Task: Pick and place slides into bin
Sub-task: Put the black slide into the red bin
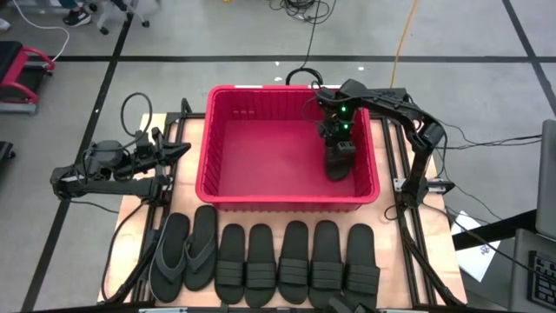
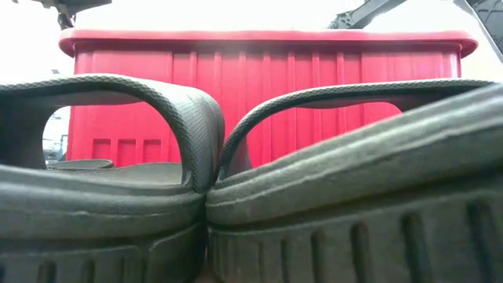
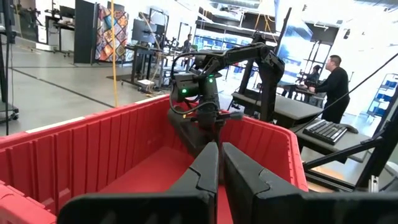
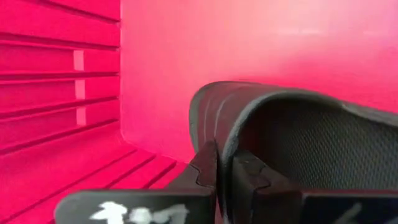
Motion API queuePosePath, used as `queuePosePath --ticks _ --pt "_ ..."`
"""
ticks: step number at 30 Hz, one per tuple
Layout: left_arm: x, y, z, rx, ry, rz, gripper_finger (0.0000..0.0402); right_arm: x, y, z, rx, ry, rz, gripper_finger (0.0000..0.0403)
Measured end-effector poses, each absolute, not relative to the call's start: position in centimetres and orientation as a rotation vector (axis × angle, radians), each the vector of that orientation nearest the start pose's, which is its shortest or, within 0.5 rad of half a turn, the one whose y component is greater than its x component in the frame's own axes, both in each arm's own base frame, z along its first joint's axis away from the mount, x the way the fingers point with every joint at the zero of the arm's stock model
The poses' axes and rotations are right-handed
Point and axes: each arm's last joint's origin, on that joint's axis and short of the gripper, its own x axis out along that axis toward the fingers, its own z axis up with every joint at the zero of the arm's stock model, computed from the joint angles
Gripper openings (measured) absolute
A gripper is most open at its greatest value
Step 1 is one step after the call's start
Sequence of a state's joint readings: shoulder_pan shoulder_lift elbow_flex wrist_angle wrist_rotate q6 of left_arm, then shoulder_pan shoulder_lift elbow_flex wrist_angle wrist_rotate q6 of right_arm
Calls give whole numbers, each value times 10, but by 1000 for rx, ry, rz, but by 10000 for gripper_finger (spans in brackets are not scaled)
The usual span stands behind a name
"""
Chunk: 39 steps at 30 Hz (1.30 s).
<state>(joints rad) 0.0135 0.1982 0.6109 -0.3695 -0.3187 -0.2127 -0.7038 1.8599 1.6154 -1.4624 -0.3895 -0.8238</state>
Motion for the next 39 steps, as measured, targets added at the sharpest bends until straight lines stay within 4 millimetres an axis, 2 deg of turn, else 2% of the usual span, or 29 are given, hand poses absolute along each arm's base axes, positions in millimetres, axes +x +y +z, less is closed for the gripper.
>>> queuePosePath --ticks 10,17,22,26,39 --pt "57 10 313 -217 -78 327 21 263 -207 261 197 1326 436 4" --pt "56 10 313 -218 -84 324 21 270 -215 234 243 1360 457 4" --pt "56 10 313 -218 -84 323 21 268 -218 216 303 1385 411 4" --pt "56 10 313 -219 -84 322 21 267 -221 208 264 1456 301 4" --pt "56 10 313 -218 -83 322 21 264 -222 207 304 1529 200 3"
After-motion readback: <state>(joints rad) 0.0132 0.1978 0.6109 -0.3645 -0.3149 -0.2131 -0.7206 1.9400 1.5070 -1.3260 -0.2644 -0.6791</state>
